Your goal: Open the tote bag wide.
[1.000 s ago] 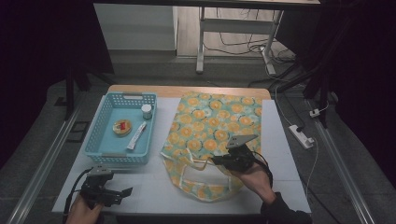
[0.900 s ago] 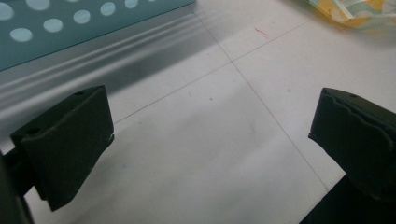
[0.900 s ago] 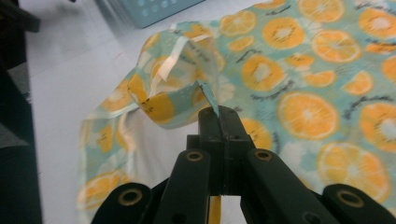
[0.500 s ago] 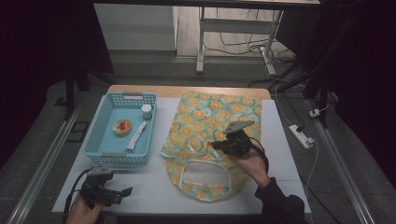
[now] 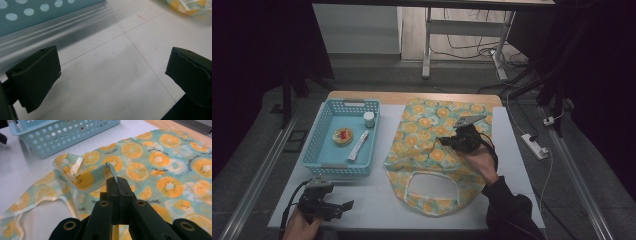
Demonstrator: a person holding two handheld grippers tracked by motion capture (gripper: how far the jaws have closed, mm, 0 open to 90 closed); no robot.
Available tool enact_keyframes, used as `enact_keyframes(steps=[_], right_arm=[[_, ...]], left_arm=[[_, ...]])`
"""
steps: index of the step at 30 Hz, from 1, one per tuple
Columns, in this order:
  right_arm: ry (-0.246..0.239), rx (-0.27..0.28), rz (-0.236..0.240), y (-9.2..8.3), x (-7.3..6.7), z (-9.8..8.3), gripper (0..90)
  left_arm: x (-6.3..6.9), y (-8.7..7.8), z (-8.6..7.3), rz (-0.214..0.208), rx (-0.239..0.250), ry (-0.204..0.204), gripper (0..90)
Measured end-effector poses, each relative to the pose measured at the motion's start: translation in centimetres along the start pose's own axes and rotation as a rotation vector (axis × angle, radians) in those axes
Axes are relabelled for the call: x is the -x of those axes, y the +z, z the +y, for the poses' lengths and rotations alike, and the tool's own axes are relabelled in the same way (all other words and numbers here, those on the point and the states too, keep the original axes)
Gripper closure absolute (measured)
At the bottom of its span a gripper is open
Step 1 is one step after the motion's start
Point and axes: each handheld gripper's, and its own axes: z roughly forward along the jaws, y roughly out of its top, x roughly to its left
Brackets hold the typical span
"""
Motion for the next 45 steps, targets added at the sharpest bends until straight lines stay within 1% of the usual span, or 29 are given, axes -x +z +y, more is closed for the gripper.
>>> enact_keyframes(steps=[3, 8, 10, 12, 15, 18, 21, 24, 26, 30, 32, 39, 40, 41, 43, 45], right_arm=[[0.02, 0.021, -0.011, 0.0, 1.0, 0.4, 90.0], [0.031, 0.045, -0.041, 0.0, 2.5, 1.2, 90.0], [0.028, 0.05, -0.06, 0.2, 3.1, 1.7, 90.0], [0.03, 0.052, -0.064, 0.3, 3.4, 1.8, 90.0], [0.029, 0.051, -0.091, 0.5, 4.1, 2.2, 90.0], [0.038, 0.059, -0.096, 0.8, 4.9, 2.5, 90.0], [0.041, 0.058, -0.115, 1.3, 5.8, 2.8, 90.0], [0.048, 0.041, -0.134, 2.0, 6.6, 2.7, 90.0], [0.058, 0.025, -0.144, 2.7, 7.3, 2.3, 90.0], [0.082, -0.015, -0.155, 4.1, 8.4, 1.1, 90.0], [0.096, -0.032, -0.152, 4.7, 8.9, 0.4, 90.0], [0.107, -0.104, -0.163, 6.2, 9.5, -1.3, 89.8], [0.117, -0.118, -0.158, 6.5, 9.7, -1.6, 88.8], [0.117, -0.118, -0.158, 6.5, 9.7, -1.6, 88.8], [0.124, -0.128, -0.157, 6.6, 9.8, -1.8, 83.0], [0.139, -0.11, -0.168, 6.3, 9.8, -1.6, 76.3]], left_arm=[[0.0, 0.0, 0.0, -0.005, -0.002, -0.004, 0.0], [-0.1, 0.0, 0.0, -0.01, -0.001, -0.006, 0.0], [0.0, 0.0, 0.0, -0.01, 0.001, -0.003, 0.0], [0.0, 0.0, 0.0, -0.012, -0.003, -0.001, 0.0], [0.0, 0.0, 0.0, -0.013, -0.002, -0.001, 0.0], [0.0, 0.0, 0.0, -0.013, 0.0, -0.002, 0.0], [-0.1, 0.0, 0.0, -0.017, -0.002, -0.004, 0.0], [-0.1, 0.0, 0.0, -0.018, 0.0, -0.004, 0.0], [-0.1, 0.0, 0.0, -0.019, -0.001, -0.003, 0.0], [-0.1, 0.0, 0.0, -0.019, 0.0, -0.004, 0.0], [-0.1, 0.0, 0.0, -0.02, 0.001, -0.004, 0.0], [0.0, 0.0, 0.0, -0.018, 0.001, 0.001, 0.0], [0.0, 0.0, 0.0, -0.018, 0.001, 0.002, 0.0], [0.0, 0.0, 0.0, -0.018, 0.001, 0.003, 0.0], [0.0, 0.0, 0.0, -0.017, 0.002, 0.005, 0.0], [0.0, 0.0, 0.0, -0.016, 0.003, 0.007, 0.0]])
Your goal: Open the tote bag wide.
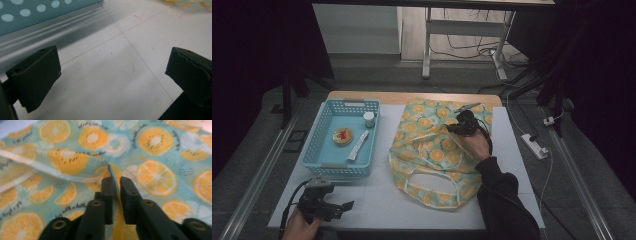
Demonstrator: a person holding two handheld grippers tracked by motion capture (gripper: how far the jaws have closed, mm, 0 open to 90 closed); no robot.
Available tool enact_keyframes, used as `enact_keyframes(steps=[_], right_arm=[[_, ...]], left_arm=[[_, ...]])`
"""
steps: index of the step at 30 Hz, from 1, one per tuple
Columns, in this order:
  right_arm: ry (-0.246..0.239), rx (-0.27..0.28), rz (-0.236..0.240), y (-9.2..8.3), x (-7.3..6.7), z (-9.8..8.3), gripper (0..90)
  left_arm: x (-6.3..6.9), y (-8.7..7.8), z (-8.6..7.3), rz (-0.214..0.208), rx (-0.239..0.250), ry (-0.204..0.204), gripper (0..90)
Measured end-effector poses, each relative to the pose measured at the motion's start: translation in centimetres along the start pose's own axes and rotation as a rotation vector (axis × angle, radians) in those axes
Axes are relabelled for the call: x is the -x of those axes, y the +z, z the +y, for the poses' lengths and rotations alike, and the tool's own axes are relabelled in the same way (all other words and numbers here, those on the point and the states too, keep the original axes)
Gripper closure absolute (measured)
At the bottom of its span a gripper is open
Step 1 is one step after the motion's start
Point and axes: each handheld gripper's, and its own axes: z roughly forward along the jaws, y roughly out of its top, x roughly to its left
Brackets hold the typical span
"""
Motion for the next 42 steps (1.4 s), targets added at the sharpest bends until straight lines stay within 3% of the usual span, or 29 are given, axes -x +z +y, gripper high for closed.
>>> enact_keyframes(steps=[3, 7, 15, 19, 25, 35, 39, 42], right_arm=[[0.014, 0.044, -0.001, -1.0, -0.2, 0.5, 67.1], [0.003, 0.063, -0.004, -2.2, -0.9, 0.6, 56.7], [-0.032, 0.048, 0.069, -3.8, -3.3, 0.1, 29.9], [-0.05, 0.037, 0.059, -4.1, -4.9, -0.3, 14.3], [-0.064, -0.017, 0.079, -3.9, -6.7, -1.8, 3.0], [-0.109, -0.115, 0.102, -1.2, -9.6, -3.9, 0.0], [-0.124, -0.136, 0.103, -0.1, -10.2, -4.6, 0.0], [-0.17, -0.124, 0.095, 0.0, -10.9, -4.9, 0.0]], left_arm=[[0.0, 0.0, 0.0, 0.003, 0.002, 0.003, 0.0], [0.1, 0.0, 0.0, 0.003, 0.005, 0.005, 0.0], [0.1, -0.1, 0.0, 0.005, 0.01, 0.005, 0.0], [0.1, -0.1, 0.0, 0.003, 0.01, 0.005, 0.0], [0.1, -0.1, 0.0, 0.005, 0.01, 0.004, 0.0], [0.1, -0.1, 0.0, 0.004, 0.011, 0.007, 0.0], [0.1, -0.1, 0.0, 0.0, 0.011, 0.007, 0.0], [0.1, -0.1, 0.0, 0.002, 0.011, 0.008, 0.0]])
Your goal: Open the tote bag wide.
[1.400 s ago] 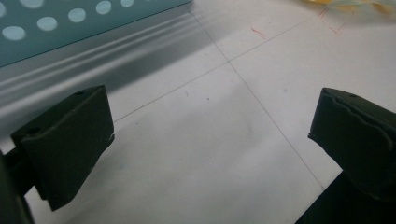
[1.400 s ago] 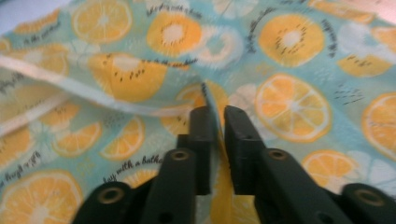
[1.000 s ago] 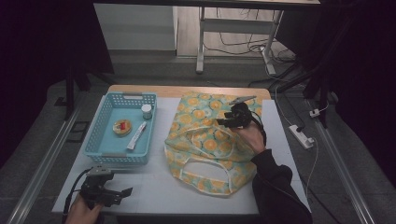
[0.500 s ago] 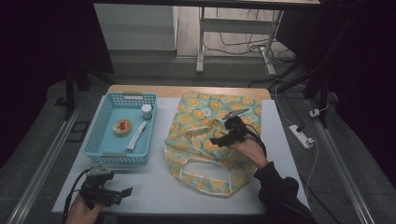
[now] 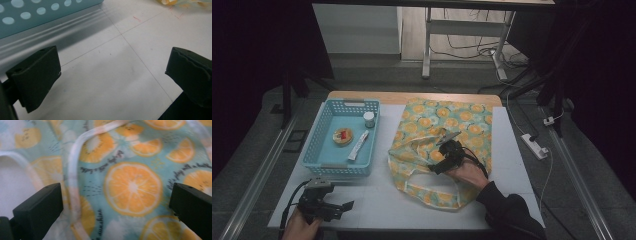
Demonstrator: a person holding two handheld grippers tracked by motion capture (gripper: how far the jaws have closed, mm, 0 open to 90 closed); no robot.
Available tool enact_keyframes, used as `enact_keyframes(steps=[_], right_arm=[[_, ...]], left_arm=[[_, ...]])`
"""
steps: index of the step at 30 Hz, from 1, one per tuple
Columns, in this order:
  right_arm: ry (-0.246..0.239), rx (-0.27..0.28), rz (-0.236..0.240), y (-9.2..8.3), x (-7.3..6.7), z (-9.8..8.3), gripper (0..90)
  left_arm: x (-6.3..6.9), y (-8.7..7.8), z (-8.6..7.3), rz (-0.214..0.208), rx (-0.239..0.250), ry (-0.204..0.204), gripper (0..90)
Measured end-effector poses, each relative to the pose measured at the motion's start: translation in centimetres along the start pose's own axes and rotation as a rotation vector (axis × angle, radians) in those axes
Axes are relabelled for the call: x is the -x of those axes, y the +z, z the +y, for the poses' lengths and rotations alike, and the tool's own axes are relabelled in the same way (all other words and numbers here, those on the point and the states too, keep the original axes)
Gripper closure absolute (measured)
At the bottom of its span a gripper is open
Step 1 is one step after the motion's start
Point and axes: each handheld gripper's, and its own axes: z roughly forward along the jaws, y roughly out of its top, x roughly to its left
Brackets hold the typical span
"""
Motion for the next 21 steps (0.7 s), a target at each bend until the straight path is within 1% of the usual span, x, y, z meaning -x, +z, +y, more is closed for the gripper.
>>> enact_keyframes(steps=[1, 2, 3, 4, 5, 7, 8, 9, 12, 13, 14, 17, 18, 21], right_arm=[[-0.018, -0.004, -0.004, 0.0, -0.2, 0.0, 0.0], [-0.035, -0.009, -0.019, 0.1, -0.5, 0.0, 0.0], [-0.037, -0.001, -0.014, 0.1, -0.7, -0.1, 0.5], [-0.043, 0.003, -0.014, 0.1, -0.8, -0.1, 3.6], [-0.054, 0.008, -0.002, -0.1, -1.0, -0.1, 8.3], [-0.062, 0.0, 0.005, -0.4, -1.3, -0.1, 16.8], [-0.072, -0.002, 0.009, -0.6, -1.4, 0.0, 22.1], [-0.08, 0.002, 0.02, -0.7, -1.6, 0.0, 29.3], [-0.111, -0.003, 0.043, -1.1, -1.8, 0.1, 52.6], [-0.114, -0.005, 0.049, -1.2, -1.9, 0.1, 61.1], [-0.118, -0.007, 0.054, -1.3, -1.9, 0.1, 67.4], [-0.104, -0.018, 0.072, -1.5, -1.7, 0.1, 83.2], [-0.099, -0.023, 0.08, -1.5, -1.6, 0.2, 85.0], [-0.063, -0.025, 0.112, -1.6, -1.2, 0.2, 87.6]], left_arm=[[0.0, 0.0, 0.0, 0.001, -0.002, 0.001, 0.0], [0.0, 0.0, 0.0, 0.001, -0.001, 0.0, 0.0], [0.0, 0.0, 0.0, 0.001, -0.001, 0.0, 0.0], [0.0, 0.0, 0.0, 0.001, -0.002, 0.001, 0.0], [0.0, 0.0, 0.0, 0.002, -0.002, 0.001, 0.0], [0.0, 0.0, 0.0, 0.001, -0.003, 0.001, 0.0], [0.0, 0.0, 0.0, 0.001, -0.003, 0.001, 0.0], [0.0, 0.0, 0.0, 0.001, -0.003, 0.0, 0.0], [0.0, 0.0, 0.0, 0.003, -0.006, 0.002, 0.0], [0.0, 0.1, 0.0, 0.004, -0.006, 0.003, 0.0], [0.0, 0.1, 0.0, 0.004, -0.007, 0.003, 0.0], [0.0, 0.1, 0.0, 0.002, -0.008, 0.002, 0.0], [0.0, 0.1, 0.0, 0.002, -0.007, 0.0, 0.0], [0.0, 0.1, 0.0, 0.002, -0.005, 0.0, 0.0]])
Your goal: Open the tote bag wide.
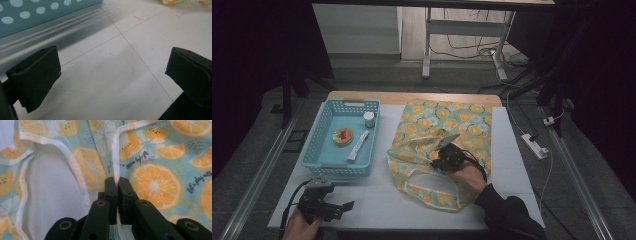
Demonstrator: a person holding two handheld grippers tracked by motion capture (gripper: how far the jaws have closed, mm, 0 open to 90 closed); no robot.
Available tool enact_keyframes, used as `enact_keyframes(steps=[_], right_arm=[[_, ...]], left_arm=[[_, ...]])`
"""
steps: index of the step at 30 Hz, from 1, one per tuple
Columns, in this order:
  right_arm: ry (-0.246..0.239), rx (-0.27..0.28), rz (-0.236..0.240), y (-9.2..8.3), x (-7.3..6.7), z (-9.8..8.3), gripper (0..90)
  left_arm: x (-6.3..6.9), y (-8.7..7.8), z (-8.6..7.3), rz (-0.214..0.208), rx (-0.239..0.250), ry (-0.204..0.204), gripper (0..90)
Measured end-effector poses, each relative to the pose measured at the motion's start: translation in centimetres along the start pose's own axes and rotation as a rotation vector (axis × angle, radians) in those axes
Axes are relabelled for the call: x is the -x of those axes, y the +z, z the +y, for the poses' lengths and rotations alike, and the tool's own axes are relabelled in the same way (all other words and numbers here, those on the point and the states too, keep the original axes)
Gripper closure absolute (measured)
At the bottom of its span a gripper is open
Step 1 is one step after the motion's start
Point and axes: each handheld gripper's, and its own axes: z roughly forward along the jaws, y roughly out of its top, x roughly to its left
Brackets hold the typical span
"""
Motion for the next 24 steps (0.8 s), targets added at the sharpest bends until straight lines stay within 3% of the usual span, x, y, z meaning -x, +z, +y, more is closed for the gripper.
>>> enact_keyframes(steps=[3, 12, 24], right_arm=[[0.012, 0.024, 0.01, -0.2, 0.2, 0.1, 89.3], [0.001, 0.083, -0.025, -1.7, 0.1, 0.8, 90.0], [0.039, 0.146, -0.019, -3.7, 0.9, 1.6, 90.0]], left_arm=[[0.0, 0.0, 0.0, 0.001, 0.0, -0.001, 0.0], [0.0, 0.0, 0.0, 0.001, -0.002, 0.0, 0.0], [-0.1, -0.1, 0.0, 0.004, 0.005, -0.009, 0.0]])
